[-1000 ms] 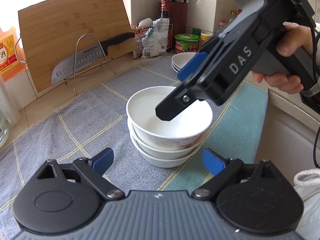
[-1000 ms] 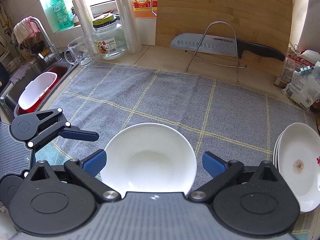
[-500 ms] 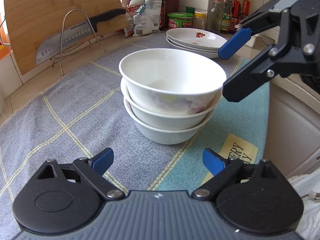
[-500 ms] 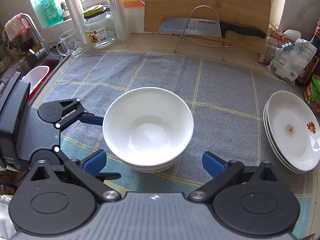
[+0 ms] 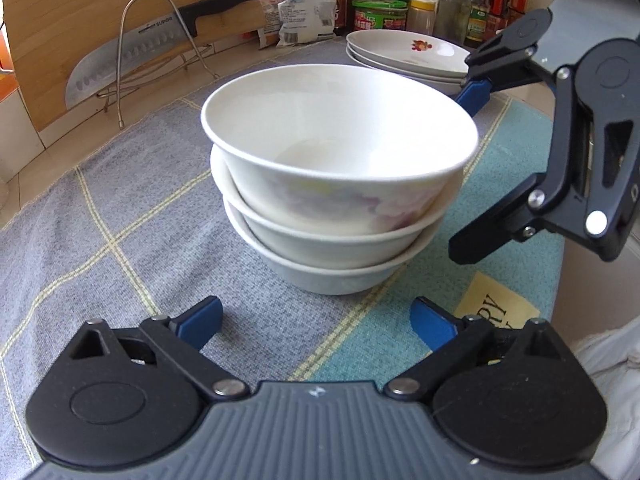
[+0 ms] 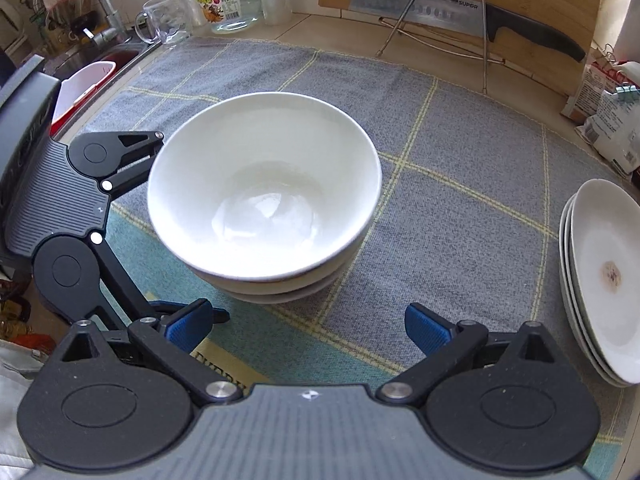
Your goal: Organize plates and bowls
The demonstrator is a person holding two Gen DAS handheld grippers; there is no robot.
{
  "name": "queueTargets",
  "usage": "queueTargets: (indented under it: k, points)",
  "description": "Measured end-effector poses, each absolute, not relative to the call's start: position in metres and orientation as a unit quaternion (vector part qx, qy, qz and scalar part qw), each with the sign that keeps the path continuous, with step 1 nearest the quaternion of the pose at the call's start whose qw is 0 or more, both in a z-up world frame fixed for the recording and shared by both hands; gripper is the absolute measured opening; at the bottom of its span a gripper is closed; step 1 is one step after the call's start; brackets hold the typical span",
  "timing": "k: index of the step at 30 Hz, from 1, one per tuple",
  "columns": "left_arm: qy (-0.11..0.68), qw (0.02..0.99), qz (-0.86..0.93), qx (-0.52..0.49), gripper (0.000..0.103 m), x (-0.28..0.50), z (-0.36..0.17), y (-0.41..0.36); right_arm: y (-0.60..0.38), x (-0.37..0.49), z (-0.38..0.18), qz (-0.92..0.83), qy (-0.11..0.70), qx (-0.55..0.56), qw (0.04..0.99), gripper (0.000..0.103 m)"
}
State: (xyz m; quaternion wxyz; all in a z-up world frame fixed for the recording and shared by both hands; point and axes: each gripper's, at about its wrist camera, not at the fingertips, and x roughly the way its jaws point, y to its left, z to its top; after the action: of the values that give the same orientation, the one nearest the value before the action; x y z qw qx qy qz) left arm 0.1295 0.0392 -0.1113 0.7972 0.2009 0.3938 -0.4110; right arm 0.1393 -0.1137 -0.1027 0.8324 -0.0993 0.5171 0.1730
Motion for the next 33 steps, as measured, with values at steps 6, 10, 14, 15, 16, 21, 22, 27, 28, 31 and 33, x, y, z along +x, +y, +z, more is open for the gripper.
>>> queueTargets:
  k: [6,10,14,15,16,21,22,27,28,31,33]
  points:
    - [0.395,0.803,-0.402,0.196,0.103,0.131,-0.113,0.039,-0.133,0.152,-0.120,0.211,0.515,-0.134,0.820,0.103]
    - [0.397,0.809,-0.390,0.190,0.103,0.130,-0.114,0.040,-0.140,0.154,-0.127,0.242,0.509,-0.149,0.812,0.103]
    - [0.400,0.818,-0.371,0.183,0.103,0.126,-0.114,0.042,-0.141,0.153,-0.133,0.263,0.500,-0.171,0.807,0.103]
    - [0.400,0.820,-0.368,0.178,0.103,0.126,-0.115,0.043,-0.141,0.151,-0.134,0.266,0.495,-0.182,0.807,0.103]
    - [0.400,0.822,-0.365,0.178,0.103,0.125,-0.115,0.043,-0.140,0.150,-0.135,0.268,0.491,-0.189,0.807,0.103]
    - [0.391,0.826,-0.367,0.173,0.103,0.123,-0.116,0.046,-0.143,0.142,-0.137,0.275,0.469,-0.201,0.815,0.103]
    - [0.389,0.826,-0.369,0.172,0.103,0.123,-0.116,0.046,-0.144,0.141,-0.138,0.277,0.465,-0.200,0.817,0.103]
    - [0.377,0.824,-0.385,0.173,0.103,0.126,-0.117,0.047,-0.144,0.140,-0.137,0.267,0.467,-0.195,0.820,0.103]
    - [0.376,0.822,-0.390,0.175,0.103,0.127,-0.117,0.047,-0.143,0.141,-0.136,0.266,0.469,-0.195,0.819,0.103]
    - [0.373,0.818,-0.399,0.182,0.102,0.130,-0.117,0.048,-0.138,0.142,-0.135,0.266,0.460,-0.202,0.823,0.103]
    - [0.357,0.816,-0.413,0.188,0.100,0.131,-0.114,0.050,-0.131,0.141,-0.132,0.278,0.447,-0.213,0.823,0.103]
